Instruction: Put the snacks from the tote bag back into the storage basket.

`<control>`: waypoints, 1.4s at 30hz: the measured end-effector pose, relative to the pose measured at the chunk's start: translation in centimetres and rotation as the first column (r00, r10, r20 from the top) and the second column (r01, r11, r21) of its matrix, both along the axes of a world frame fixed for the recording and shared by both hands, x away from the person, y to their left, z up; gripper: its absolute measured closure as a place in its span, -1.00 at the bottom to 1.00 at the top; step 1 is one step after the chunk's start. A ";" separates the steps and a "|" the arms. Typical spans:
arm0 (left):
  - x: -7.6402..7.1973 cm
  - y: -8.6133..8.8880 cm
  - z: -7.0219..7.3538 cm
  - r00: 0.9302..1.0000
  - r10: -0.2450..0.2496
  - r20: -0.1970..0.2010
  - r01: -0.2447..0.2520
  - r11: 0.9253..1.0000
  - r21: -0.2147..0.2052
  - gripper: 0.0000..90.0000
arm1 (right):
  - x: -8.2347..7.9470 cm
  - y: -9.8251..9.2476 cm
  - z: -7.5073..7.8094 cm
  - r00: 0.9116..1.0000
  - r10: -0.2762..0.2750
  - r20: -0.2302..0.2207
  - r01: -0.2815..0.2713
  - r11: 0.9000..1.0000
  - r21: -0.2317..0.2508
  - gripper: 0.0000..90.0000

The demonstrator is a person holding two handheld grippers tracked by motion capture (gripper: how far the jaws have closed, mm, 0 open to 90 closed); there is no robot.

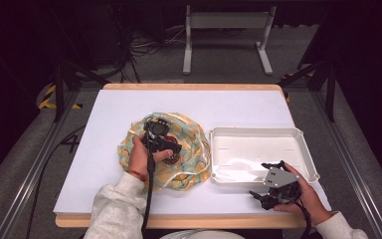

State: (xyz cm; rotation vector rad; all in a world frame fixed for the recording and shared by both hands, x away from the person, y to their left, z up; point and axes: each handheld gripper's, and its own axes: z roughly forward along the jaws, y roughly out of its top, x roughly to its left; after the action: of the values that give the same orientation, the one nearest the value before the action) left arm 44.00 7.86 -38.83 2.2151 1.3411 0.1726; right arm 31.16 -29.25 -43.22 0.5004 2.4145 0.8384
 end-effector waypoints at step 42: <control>-1.4 1.2 1.7 0.999 -0.002 0.038 0.003 0.999 -0.034 -0.44 | -0.1 0.0 0.1 1.000 -0.003 0.004 0.003 1.000 0.001 -0.85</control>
State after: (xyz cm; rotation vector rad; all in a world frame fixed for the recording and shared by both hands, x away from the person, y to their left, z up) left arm 42.63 9.05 -37.10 2.1746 1.3118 0.1884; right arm 31.07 -29.25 -43.15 0.5018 2.4095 0.8390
